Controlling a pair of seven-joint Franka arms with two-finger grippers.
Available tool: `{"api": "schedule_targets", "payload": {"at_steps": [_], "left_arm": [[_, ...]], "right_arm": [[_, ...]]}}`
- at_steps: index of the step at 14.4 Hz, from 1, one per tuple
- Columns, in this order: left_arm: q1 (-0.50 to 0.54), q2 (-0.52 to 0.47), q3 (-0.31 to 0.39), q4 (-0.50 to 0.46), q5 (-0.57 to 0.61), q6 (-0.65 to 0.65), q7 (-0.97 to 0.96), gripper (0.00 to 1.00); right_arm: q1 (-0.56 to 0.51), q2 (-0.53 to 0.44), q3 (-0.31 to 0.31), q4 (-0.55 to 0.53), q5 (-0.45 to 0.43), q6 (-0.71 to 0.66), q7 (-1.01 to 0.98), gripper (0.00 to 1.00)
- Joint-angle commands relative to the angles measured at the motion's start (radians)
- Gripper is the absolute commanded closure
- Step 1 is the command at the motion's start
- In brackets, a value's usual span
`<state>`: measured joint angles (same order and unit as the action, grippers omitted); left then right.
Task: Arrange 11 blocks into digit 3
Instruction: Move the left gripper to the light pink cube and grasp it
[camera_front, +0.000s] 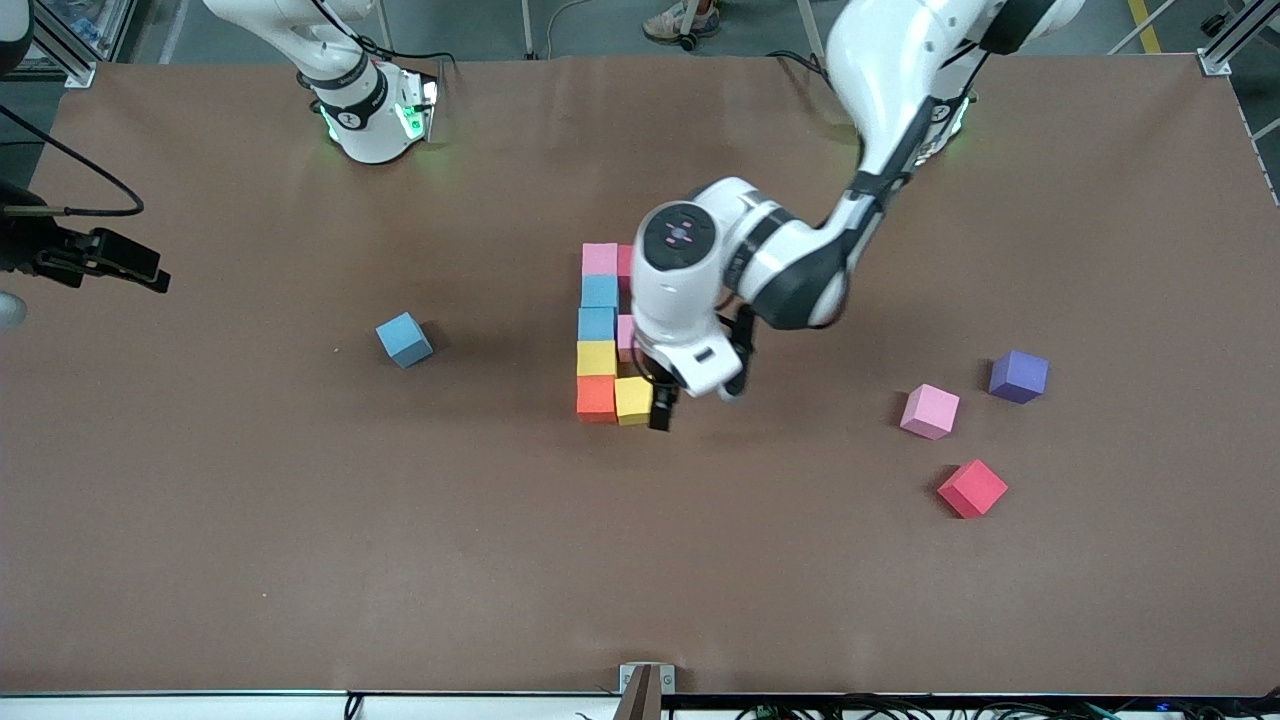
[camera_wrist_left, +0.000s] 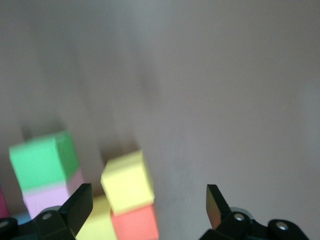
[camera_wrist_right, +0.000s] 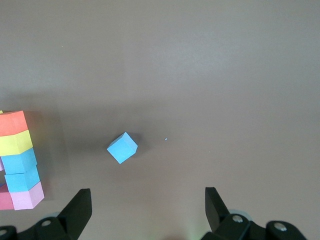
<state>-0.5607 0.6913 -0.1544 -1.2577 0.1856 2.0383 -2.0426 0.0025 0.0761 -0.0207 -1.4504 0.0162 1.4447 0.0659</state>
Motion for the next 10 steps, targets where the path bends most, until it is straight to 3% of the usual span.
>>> {"api": "schedule_targets", "payload": {"at_steps": [1,6,10], "left_arm": [[0.103,-0.079,-0.011,-0.057,0.008,-0.071,0.244,0.00],[0.272,-0.206,-0.013,-0.248,0.005,-0.093,0.559,0.00],[0.404,-0.283,-0.013,-0.419,0.009,-0.037,0.769,0.00]], "right_arm": [[-0.010,-0.117,0.012,-0.122,-0.013,0.032,-0.006,0.00],[-0.010,-0.157,0.021,-0.127,-0.027,0.019,-0.025,0.00],[-0.013,-0.170,0.022,-0.120,-0.027,-0.014,-0.020,0.00]]}}
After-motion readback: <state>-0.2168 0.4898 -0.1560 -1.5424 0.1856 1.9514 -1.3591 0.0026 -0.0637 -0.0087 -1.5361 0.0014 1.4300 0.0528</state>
